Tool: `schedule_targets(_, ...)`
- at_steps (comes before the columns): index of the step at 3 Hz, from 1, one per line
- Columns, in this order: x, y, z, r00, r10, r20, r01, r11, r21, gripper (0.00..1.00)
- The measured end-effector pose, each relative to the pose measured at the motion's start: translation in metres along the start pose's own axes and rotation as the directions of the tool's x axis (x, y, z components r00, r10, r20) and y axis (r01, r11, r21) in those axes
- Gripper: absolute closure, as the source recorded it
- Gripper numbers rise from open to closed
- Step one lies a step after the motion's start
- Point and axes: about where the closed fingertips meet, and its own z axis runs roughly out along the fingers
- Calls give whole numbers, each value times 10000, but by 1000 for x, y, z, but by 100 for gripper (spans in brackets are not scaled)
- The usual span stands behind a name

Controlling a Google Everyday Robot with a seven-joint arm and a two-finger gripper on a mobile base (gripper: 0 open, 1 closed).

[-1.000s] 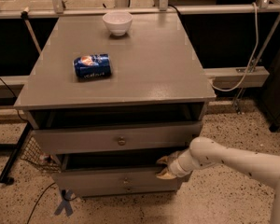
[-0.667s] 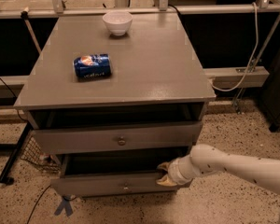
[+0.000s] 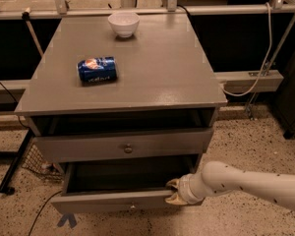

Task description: Open middle drawer

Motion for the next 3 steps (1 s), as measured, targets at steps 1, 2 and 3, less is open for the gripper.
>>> schedule_targets(1, 0, 0, 0, 10000, 0, 0, 0, 10000, 0, 100)
schedule_targets(2, 0, 0, 0, 10000, 0, 0, 0, 10000, 0, 100)
schedule_targets(3, 0, 0, 0, 10000, 1, 0, -1, 10000, 0, 100)
